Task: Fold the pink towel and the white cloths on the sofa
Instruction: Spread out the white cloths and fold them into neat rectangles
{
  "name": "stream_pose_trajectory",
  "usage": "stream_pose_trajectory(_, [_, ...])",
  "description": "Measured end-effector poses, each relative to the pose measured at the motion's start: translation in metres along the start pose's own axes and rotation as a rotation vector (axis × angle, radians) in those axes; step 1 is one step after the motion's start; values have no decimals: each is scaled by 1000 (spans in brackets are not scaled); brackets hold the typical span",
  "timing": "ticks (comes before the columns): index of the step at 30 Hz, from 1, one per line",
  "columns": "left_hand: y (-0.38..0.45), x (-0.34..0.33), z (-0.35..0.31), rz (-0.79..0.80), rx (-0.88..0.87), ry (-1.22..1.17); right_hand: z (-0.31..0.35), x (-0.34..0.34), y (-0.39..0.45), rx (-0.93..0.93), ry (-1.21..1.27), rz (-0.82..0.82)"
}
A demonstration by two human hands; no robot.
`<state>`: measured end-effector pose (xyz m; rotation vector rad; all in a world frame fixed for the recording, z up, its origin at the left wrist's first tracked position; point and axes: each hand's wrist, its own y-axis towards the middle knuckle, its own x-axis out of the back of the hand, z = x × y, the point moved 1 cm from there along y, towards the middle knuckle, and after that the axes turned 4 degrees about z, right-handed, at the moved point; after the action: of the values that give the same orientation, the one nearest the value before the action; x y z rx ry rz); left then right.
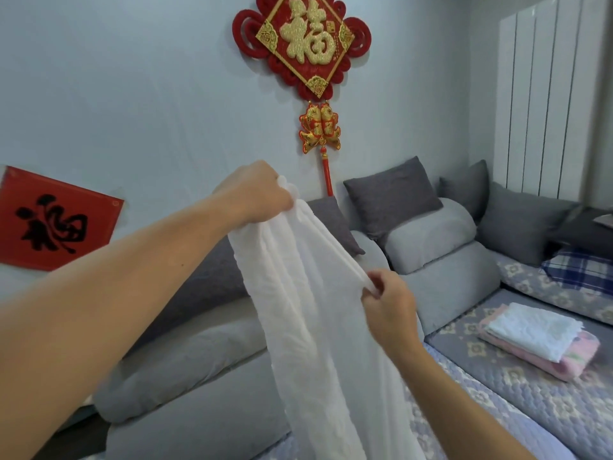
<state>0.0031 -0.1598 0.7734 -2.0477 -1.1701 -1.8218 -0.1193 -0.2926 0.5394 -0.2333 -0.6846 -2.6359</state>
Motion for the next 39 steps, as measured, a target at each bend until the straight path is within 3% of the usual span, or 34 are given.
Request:
stream_pose_trajectory(3, [0,1,16,53,-5,-26,-2,22,13,-133,258,167])
stream_pose_trajectory(7, [-9,5,27,201,-36,-164,-10,38,20,-265,349,455])
stream_pose_trajectory(11, [-50,10,37,392,-145,-511,-16,57,0,-50,323,456])
stream_pose_trajectory(13, [-68,4,51,447,-70,-775,-17,68,-17,11,431,483])
stream_pose_trajectory(15, [-73,-25,69,581,172,-856,-30,64,-22,-155,563,642])
stream_pose_trajectory(17, [-80,-69,87,702,449,-695,-60,43,-23,-522,597,865])
stream_pose_trajectory(19, [-91,-106,97,766,598,-538,-94,21,-36,-807,512,961])
stream_pose_trajectory(21, [-102,-131,99,821,684,-545,-120,9,-57,-894,471,1013])
stream_pose_trajectory(24, [-117,-143,104,848,722,-651,-131,8,-84,-819,540,1061])
stream_pose_trajectory(26, [-125,-148,112,874,713,-695,-126,10,-99,-649,398,1121])
stream_pose_trajectory(28, [-128,-150,122,878,657,-730,-120,8,-106,-501,228,1085])
stream_pose_trajectory(30, [-131,-151,129,885,568,-733,-117,7,-110,-414,263,1013])
stream_pose_trajectory(34, [-136,-146,140,829,486,-778,-106,16,-110,-464,480,881])
stream_pose_trajectory(39, [-145,-146,151,707,462,-809,-100,16,-110,-445,506,928])
